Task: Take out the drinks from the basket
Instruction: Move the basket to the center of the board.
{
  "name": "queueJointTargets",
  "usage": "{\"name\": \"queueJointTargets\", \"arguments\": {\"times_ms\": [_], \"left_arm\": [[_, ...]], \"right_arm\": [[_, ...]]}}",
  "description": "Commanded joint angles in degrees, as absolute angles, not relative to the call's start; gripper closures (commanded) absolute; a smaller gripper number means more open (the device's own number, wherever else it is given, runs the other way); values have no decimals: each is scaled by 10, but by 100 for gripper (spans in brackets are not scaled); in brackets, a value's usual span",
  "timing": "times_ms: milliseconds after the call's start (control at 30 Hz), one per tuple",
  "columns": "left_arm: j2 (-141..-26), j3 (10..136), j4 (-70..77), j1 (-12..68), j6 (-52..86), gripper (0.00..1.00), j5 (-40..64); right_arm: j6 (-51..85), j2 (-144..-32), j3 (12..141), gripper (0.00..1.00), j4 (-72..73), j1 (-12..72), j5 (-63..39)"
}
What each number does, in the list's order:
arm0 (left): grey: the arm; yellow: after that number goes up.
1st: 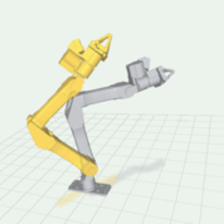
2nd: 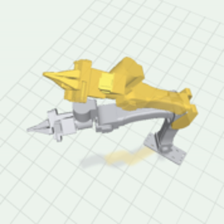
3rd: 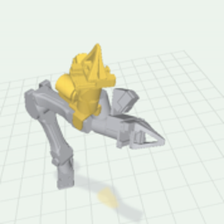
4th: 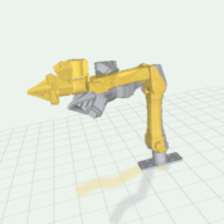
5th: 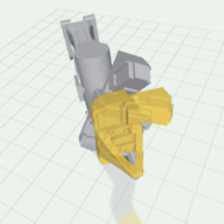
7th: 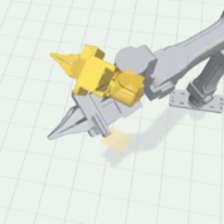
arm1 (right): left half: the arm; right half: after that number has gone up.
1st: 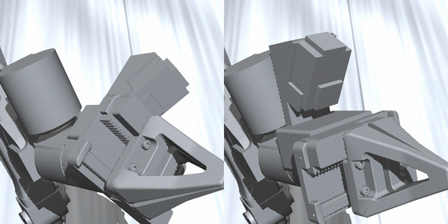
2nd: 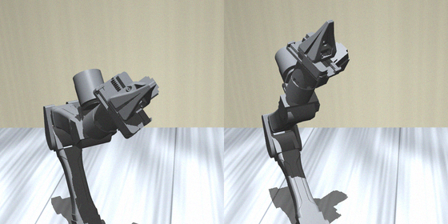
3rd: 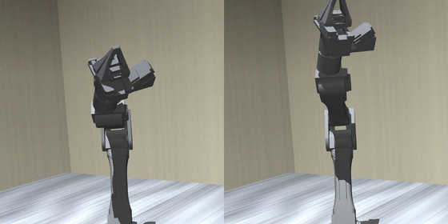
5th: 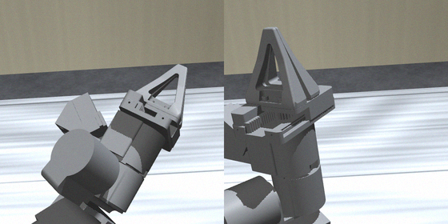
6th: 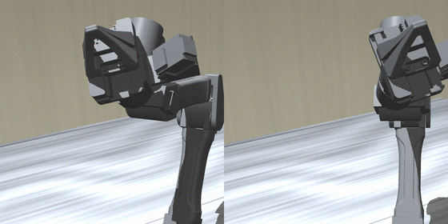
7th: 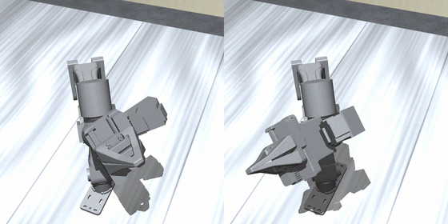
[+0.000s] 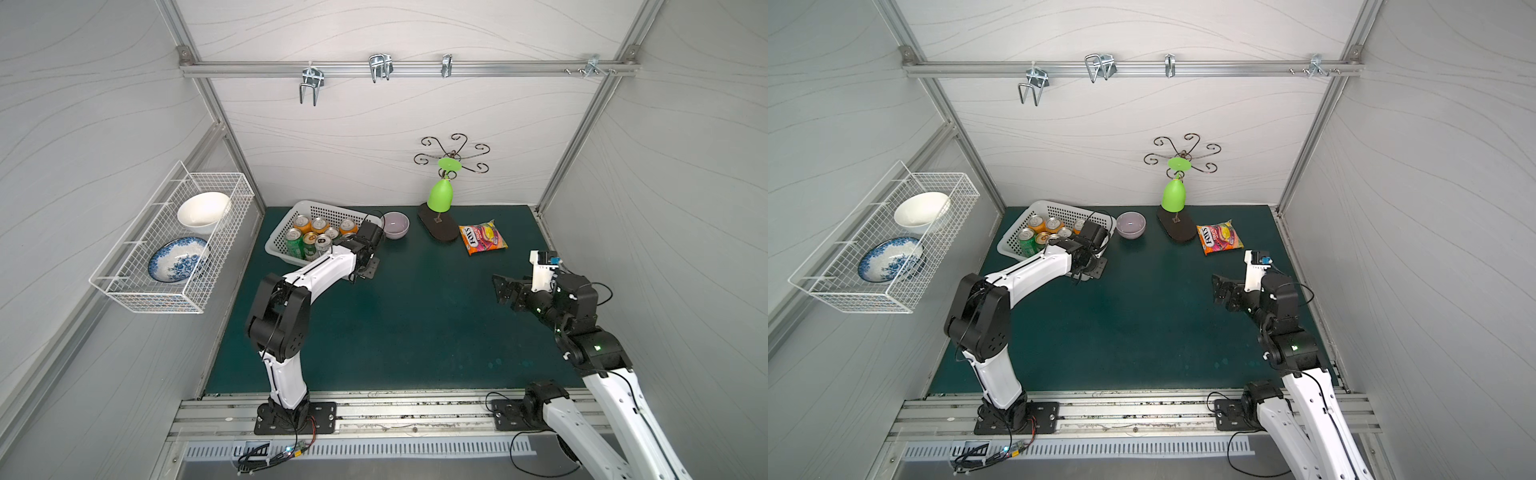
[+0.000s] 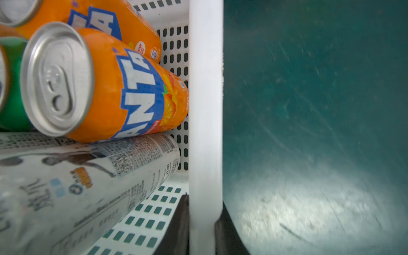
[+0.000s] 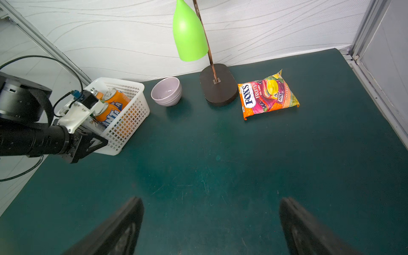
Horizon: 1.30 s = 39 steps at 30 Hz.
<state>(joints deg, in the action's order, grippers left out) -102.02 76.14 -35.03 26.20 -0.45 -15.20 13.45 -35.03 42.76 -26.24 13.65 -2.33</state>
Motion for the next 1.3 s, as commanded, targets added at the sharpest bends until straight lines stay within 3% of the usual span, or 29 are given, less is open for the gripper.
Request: {"name": "queueJointTargets", "arguments": {"times_ms": [0, 500, 1267], "left_arm": [[-949, 761, -343, 276, 61, 87, -131], [-907, 733, -345, 372, 111, 85, -124], [-1085, 934, -309, 476, 155, 80, -68]], "right_arm": [[128, -338, 426, 1, -275, 141, -21], [129, -318, 428, 1, -297, 140, -25], [134, -296, 434, 1, -323, 140, -14]]}}
